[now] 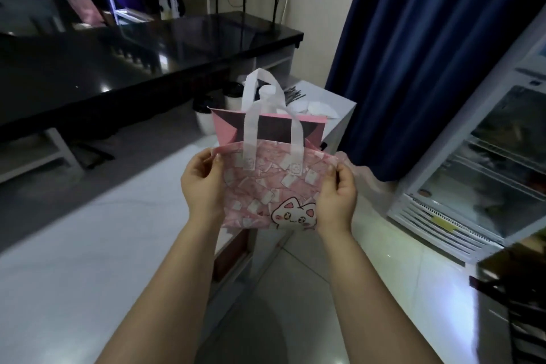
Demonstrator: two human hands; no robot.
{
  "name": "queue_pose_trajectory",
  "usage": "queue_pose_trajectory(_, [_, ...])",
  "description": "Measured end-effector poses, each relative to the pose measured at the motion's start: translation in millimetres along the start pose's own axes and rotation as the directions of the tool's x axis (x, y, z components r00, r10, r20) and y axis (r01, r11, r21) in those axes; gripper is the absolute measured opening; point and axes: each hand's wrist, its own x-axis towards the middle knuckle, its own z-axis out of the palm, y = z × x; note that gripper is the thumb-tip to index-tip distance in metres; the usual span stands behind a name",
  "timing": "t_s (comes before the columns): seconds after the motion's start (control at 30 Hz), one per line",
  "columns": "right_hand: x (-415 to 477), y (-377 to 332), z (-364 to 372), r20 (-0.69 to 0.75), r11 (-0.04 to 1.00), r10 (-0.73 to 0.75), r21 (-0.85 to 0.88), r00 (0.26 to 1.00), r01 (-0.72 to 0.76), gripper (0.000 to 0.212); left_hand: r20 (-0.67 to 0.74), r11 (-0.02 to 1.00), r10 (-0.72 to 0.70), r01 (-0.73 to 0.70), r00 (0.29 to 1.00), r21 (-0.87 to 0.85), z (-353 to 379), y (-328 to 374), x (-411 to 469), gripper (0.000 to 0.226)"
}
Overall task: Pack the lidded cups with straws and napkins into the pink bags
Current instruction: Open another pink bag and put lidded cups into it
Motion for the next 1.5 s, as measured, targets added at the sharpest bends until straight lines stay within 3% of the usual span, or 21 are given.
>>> queue_pose_trajectory(0.13, [44,21,47,0.118,0.997,-0.023,0.078,0.993,0.014,0.023,-0.102,0.996,0.092,-0.090,0.991,0.024,-2,-8,33,0.017])
queue_pose_trajectory(0.23, [72,41,84,0.285,0.995,-0.047,0.098,0.957,0.020,0.019,-0.242,0.986,0.165,-0.156,0.956,0.054,-5,-12,55,0.012])
queue_pose_trajectory(0.37, [99,66,126,0.545,0.987,0.000,0.133,0.839,-0.086,0.019,-0.411,0.971,0.237,-0.197,0.880,0.139,-8,-20,69,0.011])
queue_pose_trajectory(0.5, [117,76,160,0.707,0.967,0.012,0.171,0.707,-0.188,0.019,-0.503,0.952,0.299,-0.217,0.811,0.215,-11,-24,68,0.012])
queue_pose_trajectory(0.7, [120,87,183,0.855,0.937,0.009,0.174,0.518,-0.303,0.016,-0.553,0.903,0.407,-0.230,0.727,0.363,-13,-25,52,0.024])
queue_pose_trajectory(0.83, [132,83,187,0.859,0.928,-0.024,0.210,0.512,-0.308,0.009,-0.534,0.878,0.437,-0.215,0.724,0.427,-11,-18,44,0.028])
queue_pose_trajectory(0.93, [142,69,194,0.854,0.931,-0.086,0.252,0.512,-0.264,0.023,-0.533,0.844,0.469,-0.181,0.704,0.504,-11,-1,46,0.023])
queue_pose_trajectory(1.1, [155,40,213,0.860,0.954,-0.176,0.268,0.479,-0.131,0.013,-0.457,0.780,0.513,-0.172,0.727,0.602,-15,42,67,0.020])
queue_pose_trajectory(1.27, [175,10,237,0.897,0.957,-0.268,0.206,0.350,0.206,0.029,-0.200,0.618,0.484,-0.171,0.852,0.767,1,84,118,0.025])
queue_pose_trajectory(1.37, [198,-3,247,0.892,0.914,-0.301,0.168,0.337,0.370,0.026,-0.005,0.426,0.394,-0.178,0.919,0.887,30,94,154,0.031])
queue_pose_trajectory(1.5, [235,-13,253,0.875,0.830,-0.341,0.109,0.343,0.547,0.030,0.226,0.144,0.300,-0.278,0.927,0.950,75,95,197,0.034])
